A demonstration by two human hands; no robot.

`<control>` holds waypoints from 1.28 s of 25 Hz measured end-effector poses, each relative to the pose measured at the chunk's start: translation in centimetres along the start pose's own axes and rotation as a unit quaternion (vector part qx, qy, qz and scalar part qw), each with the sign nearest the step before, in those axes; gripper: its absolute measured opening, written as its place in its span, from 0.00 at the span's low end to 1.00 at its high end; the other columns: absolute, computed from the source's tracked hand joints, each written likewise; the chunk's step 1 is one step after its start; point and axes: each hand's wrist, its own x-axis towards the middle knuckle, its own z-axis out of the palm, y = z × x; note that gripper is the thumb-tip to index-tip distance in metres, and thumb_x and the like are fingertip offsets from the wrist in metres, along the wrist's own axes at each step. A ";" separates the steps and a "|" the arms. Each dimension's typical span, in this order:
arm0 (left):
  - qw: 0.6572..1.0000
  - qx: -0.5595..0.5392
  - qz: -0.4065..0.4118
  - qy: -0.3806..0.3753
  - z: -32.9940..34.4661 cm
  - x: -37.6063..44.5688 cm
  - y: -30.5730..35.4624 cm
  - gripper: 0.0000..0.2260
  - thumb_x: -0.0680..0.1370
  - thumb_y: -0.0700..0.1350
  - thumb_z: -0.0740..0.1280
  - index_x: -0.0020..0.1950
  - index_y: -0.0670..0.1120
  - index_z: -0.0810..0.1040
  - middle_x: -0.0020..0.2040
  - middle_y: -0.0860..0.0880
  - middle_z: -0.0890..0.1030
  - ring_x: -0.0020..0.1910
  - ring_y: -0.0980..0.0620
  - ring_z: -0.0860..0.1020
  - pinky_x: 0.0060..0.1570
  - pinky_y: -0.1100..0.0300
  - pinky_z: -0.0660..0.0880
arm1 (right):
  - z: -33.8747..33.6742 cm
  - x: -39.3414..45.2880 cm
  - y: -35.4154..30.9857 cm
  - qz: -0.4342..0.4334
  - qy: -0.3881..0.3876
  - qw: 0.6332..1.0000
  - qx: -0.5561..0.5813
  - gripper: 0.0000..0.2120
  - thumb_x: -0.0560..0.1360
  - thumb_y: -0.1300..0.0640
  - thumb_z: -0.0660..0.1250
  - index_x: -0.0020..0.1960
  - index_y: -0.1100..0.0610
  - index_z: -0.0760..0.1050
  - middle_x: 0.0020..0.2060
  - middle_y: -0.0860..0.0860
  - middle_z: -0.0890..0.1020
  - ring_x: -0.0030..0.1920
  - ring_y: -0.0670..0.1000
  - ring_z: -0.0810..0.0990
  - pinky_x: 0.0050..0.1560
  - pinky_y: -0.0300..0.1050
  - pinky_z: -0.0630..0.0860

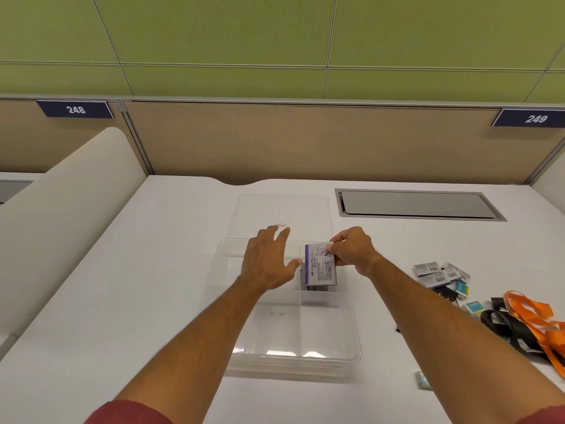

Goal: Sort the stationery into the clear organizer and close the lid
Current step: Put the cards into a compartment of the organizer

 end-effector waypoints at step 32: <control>0.995 0.046 0.087 -0.026 3.3 -2.5 8.2 0.40 0.73 0.69 0.56 0.78 0.53 0.44 0.79 0.47 0.42 0.78 0.45 0.41 0.71 0.50 0.37 | -5.5 -8.5 6.9 -0.203 0.100 0.944 -0.239 0.32 0.75 0.43 0.63 0.75 0.54 0.60 0.74 0.52 0.65 0.74 0.53 0.61 0.71 0.50 0.61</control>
